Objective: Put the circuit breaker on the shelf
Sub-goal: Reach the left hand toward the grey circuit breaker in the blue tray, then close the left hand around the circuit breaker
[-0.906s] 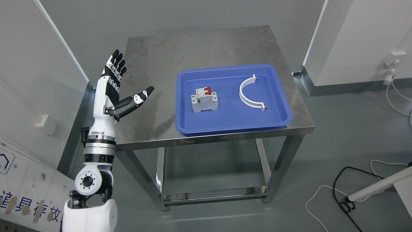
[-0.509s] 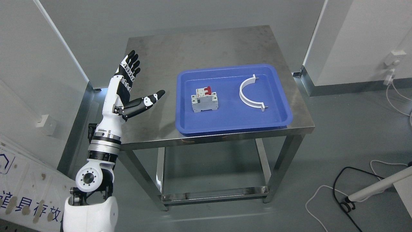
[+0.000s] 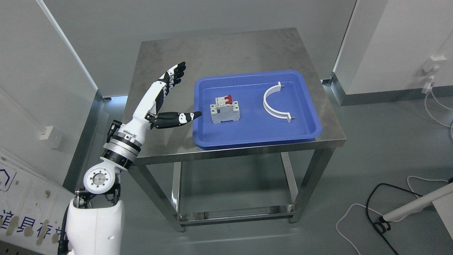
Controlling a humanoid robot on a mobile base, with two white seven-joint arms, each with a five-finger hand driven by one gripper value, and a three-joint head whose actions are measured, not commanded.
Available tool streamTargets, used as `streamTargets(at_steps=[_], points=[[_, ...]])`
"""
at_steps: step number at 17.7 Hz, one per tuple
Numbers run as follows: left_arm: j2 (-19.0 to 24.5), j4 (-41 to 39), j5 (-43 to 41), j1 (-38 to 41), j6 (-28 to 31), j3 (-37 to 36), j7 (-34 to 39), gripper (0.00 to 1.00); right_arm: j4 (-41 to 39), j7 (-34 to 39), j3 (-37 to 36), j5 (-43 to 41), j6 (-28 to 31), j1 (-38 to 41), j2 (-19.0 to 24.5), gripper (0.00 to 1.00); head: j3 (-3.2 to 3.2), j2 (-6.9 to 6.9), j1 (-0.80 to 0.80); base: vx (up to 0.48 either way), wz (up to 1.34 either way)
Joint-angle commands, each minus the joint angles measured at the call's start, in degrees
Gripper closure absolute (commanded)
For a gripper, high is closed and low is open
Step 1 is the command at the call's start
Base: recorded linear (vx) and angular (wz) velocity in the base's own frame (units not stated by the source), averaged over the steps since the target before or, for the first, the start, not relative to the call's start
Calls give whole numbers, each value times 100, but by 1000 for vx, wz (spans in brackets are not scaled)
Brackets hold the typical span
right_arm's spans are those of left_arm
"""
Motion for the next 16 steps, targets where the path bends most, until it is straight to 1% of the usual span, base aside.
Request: streamTargets(at_steps=[1,2,3,5,6,11,14,16], points=[[262,688,-995,-707,194,-718,-137,2,0,-2,0,0,0,0,-100,0,0,0,0,0,0],[262,697,-1083,-769,447,-920,-215,2,0,-2,0,0,0,0,-100,0,0,0,0,0,0],[236,697,-1084,-865,824,-1105,-364,2,0,-2,0,0,0,0,-100,0,0,0,0,0,0],[210,723,-1093,-1155,1353,-1273,-698,2,0,-2,0,0,0,0,-100,0,0,0,0,0,0],[201,854,-1128,-1252,1425,-1378,-760,3,0,-2,0,0,0,0,-100,0,0,0,0,0,0],[183,1391,-1400,-1438,1417,-1747,-779,3,0,-2,0,0,0,0,-100,0,0,0,0,0,0],[70,1427,-1435,-1446,1426,-1862,-779,3,0,-2,0,0,0,0,-100,0,0,0,0,0,0],[-36,1462,-1575,-1420,1426,-1941,-779,4,0,-2,0,0,0,0,-100,0,0,0,0,0,0]])
